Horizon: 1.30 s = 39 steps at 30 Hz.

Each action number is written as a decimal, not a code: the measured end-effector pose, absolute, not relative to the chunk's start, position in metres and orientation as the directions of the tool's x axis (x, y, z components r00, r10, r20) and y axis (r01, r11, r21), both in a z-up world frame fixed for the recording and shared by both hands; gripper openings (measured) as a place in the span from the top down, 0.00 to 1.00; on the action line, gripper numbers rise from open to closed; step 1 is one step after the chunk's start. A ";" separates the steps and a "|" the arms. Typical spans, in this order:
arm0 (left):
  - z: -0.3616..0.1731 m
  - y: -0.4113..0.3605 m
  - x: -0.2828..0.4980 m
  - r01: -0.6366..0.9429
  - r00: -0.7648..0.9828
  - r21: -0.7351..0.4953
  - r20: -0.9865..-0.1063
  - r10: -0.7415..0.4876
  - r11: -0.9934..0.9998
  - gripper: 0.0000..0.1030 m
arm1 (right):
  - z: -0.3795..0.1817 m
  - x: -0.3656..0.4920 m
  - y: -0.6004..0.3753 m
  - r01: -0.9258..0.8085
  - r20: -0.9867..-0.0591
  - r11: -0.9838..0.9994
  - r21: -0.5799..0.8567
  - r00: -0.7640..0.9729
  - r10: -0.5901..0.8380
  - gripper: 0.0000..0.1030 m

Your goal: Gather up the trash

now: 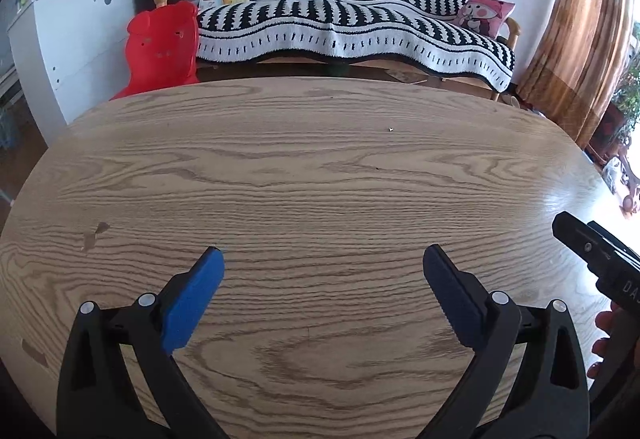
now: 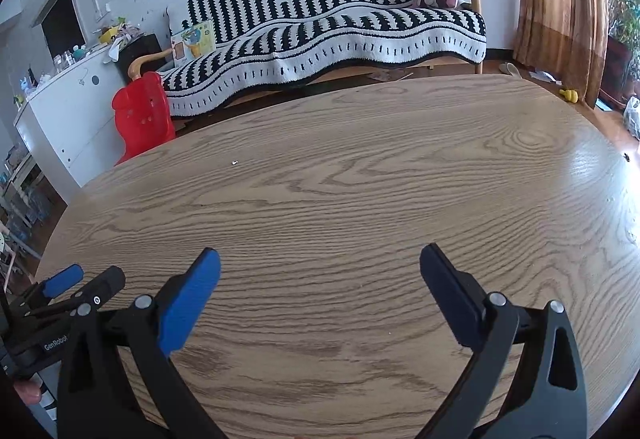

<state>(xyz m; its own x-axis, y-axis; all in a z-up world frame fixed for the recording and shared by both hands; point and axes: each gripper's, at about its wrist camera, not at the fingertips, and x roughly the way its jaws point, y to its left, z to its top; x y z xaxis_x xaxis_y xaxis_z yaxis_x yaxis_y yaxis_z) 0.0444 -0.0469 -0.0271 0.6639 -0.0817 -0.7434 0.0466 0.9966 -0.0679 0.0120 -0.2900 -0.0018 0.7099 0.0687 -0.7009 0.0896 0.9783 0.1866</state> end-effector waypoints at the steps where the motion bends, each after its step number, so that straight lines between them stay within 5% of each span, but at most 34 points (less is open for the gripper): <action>1: -0.027 -0.047 0.044 0.045 0.664 -0.067 -0.744 -0.080 0.997 0.06 | -0.002 0.012 -0.290 0.089 -0.702 0.979 0.185 0.709 0.068 0.06; 24: -0.031 -0.043 0.047 0.014 0.645 -0.076 -0.762 -0.067 0.997 0.06 | -0.009 0.015 -0.287 0.086 -0.730 0.982 0.170 0.680 0.066 0.06; 39: -0.029 -0.049 0.045 0.010 0.640 0.028 -0.768 0.015 1.000 0.06 | -0.011 0.015 -0.287 0.081 -0.733 0.982 0.172 0.677 0.073 0.06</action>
<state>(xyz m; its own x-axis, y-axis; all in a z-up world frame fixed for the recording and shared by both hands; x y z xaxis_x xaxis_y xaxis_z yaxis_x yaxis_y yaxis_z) 0.0453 -0.0490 -0.0287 0.6401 0.0147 -0.7681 0.0103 0.9996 0.0278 0.0146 -0.2873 -0.0112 0.6767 0.0731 -0.7326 0.0806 0.9817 0.1723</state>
